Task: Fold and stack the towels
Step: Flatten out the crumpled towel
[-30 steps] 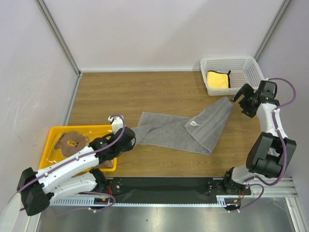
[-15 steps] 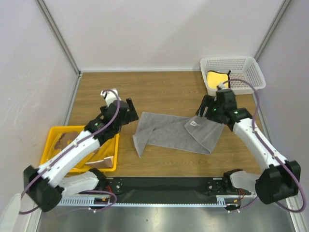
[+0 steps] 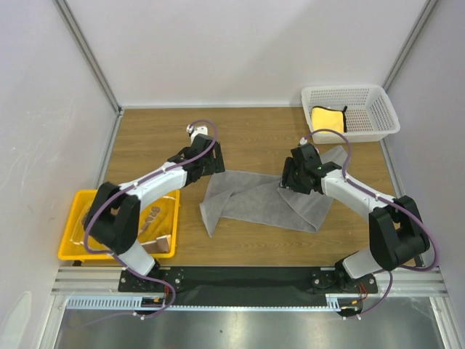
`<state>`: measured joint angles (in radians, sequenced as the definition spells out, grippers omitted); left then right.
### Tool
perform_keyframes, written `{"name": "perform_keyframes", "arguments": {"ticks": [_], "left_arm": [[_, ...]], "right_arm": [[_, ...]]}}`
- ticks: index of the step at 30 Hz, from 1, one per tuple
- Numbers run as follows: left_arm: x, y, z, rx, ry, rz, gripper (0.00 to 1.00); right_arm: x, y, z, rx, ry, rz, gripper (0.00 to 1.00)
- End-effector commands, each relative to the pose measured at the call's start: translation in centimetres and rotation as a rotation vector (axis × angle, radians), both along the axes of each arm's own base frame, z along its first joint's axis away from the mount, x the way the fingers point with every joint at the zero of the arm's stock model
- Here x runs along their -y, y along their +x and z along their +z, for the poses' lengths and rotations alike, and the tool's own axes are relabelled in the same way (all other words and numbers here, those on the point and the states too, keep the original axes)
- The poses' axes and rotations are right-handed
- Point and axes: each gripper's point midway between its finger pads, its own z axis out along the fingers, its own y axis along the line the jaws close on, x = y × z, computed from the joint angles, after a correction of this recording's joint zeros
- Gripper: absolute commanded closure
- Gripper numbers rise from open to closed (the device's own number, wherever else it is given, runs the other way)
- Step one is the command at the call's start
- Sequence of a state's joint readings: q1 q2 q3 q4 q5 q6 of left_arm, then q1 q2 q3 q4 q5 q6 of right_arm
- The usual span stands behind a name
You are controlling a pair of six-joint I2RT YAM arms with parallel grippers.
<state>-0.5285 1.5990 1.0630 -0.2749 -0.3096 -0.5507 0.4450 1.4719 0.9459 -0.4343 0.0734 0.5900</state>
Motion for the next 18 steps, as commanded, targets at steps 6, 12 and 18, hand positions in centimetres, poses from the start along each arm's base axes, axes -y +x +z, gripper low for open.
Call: {"name": "perform_keyframes", "arguments": {"ticks": [6, 12, 18], "left_arm": [[2.7, 4.0, -1.7, 0.033, -0.092, -0.076, 0.27], [2.8, 4.6, -4.0, -0.007, -0.084, -0.074, 0.3], [2.4, 5.1, -6.0, -0.036, -0.054, -0.059, 0.37]], "right_arm": [[-1.0, 2.0, 1.2, 0.065, 0.022, -0.018, 0.4], [-1.3, 1.9, 0.6, 0.044, 0.017, -0.021, 0.39], [-1.5, 1.5, 0.4, 0.025, 0.014, -0.01, 0.41]]}}
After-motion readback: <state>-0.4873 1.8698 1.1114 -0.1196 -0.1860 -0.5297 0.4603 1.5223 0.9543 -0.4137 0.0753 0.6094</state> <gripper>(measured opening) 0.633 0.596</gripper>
